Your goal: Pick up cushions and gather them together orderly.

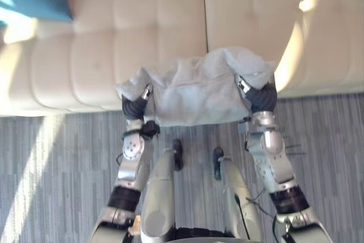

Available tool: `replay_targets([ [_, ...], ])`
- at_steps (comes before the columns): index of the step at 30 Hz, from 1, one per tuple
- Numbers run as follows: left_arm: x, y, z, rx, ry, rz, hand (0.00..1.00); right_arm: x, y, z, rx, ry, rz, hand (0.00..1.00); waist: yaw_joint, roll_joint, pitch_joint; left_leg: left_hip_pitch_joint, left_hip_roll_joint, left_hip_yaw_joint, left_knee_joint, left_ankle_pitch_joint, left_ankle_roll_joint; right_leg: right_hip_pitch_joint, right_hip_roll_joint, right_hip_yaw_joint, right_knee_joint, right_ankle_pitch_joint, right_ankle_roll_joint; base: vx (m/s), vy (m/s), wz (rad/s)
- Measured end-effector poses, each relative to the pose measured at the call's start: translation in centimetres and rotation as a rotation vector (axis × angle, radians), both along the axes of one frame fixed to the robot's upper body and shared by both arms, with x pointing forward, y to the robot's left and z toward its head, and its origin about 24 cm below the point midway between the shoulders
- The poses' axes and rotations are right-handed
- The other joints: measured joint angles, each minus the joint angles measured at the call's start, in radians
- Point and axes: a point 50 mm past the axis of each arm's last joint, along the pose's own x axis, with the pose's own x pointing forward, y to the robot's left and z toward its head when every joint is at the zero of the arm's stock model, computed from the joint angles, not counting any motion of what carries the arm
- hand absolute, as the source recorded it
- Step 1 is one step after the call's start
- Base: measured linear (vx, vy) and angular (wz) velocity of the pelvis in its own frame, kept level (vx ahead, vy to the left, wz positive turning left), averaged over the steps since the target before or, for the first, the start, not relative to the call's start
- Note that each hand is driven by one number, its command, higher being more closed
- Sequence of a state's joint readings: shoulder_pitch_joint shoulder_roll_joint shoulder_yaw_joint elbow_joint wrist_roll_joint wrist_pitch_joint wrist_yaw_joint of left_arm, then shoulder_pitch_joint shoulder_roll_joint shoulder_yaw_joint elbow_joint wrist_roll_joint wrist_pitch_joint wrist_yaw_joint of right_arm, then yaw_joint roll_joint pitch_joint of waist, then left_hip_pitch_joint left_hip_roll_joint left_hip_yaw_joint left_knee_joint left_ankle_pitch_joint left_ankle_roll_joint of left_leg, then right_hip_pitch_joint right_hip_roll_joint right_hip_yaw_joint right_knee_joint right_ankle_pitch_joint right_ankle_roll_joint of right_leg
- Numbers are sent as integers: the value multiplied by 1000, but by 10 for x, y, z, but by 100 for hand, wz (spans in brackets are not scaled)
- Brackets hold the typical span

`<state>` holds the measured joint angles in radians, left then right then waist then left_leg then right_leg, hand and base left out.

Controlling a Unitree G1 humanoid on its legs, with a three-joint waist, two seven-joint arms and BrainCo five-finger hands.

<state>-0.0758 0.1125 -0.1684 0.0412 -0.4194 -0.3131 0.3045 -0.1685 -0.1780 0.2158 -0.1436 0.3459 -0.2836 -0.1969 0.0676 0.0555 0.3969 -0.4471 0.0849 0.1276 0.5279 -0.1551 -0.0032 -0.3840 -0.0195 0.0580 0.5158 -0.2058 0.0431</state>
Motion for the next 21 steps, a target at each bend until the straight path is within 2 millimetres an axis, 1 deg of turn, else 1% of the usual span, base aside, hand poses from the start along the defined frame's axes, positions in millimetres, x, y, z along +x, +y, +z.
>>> replay_targets([
  [1,-9,1,-9,7,30,-13,100,-3,0,-7,-12,20,16,100,-1,0,-44,32,-7,1,-49,10,-4,35,0,1,-58,17,-1,171,5,-3],
  [3,-19,2,-15,22,52,-37,100,-7,0,-13,-23,36,35,100,-3,0,-65,93,-15,-1,-105,21,0,101,0,4,-131,40,-3,189,21,-8],
  [6,-32,3,-25,28,107,-59,100,-10,2,-20,-39,62,88,100,-7,-3,-108,141,-18,0,-148,23,1,160,3,24,-209,68,0,148,31,-20],
  [9,-37,5,-28,42,135,-69,100,-11,5,-22,-50,71,130,100,-7,-5,-113,182,-27,3,-159,13,9,191,-1,41,-222,74,4,111,44,-27],
  [10,-40,5,-29,47,142,-71,100,-10,5,-24,-57,76,140,100,-5,-11,-114,201,-37,2,-161,-12,15,191,-9,43,-199,58,19,58,54,-27],
  [11,-41,5,-29,69,148,-74,100,-8,4,-28,-65,92,139,100,-9,-19,-113,222,-50,3,-154,-44,20,187,-20,51,-134,24,35,52,45,-18],
  [12,-42,5,-31,76,159,-76,100,-7,3,-32,-72,109,138,100,-17,-19,-112,237,-52,-1,-146,-59,25,179,-24,50,-78,15,46,47,33,12],
  [13,-44,5,-33,95,178,-82,100,-5,2,-42,-82,153,133,100,-35,-23,-113,280,-67,-18,-141,-78,32,155,-34,32,63,17,47,68,31,36],
  [14,-44,8,-34,126,185,-86,100,-5,1,-51,-89,193,130,100,-51,-42,-117,325,-94,-47,-146,-91,57,100,-51,6,226,32,34,75,32,45],
  [15,-45,9,-34,136,186,-87,100,-5,0,-55,-92,212,129,100,-57,-45,-123,335,-93,-51,-143,-97,66,85,-57,-3,262,28,23,124,12,43],
  [16,-44,9,-33,147,181,-86,100,-6,-1,-60,-99,234,128,100,-61,-55,-138,347,-93,-63,-143,-103,82,56,-53,-14,242,-1,14,112,-10,37],
  [17,-44,9,-31,157,170,-86,100,-6,-2,-61,-107,242,130,100,-61,-60,-141,353,-92,-80,-152,-105,80,34,-46,-29,168,-6,11,160,-34,46],
  [18,-43,10,-31,163,168,-87,100,-6,-4,-62,-121,244,139,100,-69,-63,-143,360,-93,-100,-169,-106,79,28,-39,-28,40,9,14,126,-46,45],
  [19,-44,10,-31,170,169,-87,100,-6,-5,-62,-130,246,145,100,-75,-64,-144,366,-93,-108,-178,-106,78,28,-37,-24,-38,35,16,196,-87,59],
  [20,-44,11,-31,182,170,-91,100,-7,-6,-64,-145,253,152,100,-85,-71,-147,381,-103,-130,-192,-110,69,32,-37,-14,-195,104,20,249,-125,52],
  [21,-44,13,-31,192,171,-94,100,-8,-6,-65,-148,261,157,100,-92,-89,-159,394,-123,-144,-202,-117,54,41,-47,6,-291,155,23,358,-195,64],
])
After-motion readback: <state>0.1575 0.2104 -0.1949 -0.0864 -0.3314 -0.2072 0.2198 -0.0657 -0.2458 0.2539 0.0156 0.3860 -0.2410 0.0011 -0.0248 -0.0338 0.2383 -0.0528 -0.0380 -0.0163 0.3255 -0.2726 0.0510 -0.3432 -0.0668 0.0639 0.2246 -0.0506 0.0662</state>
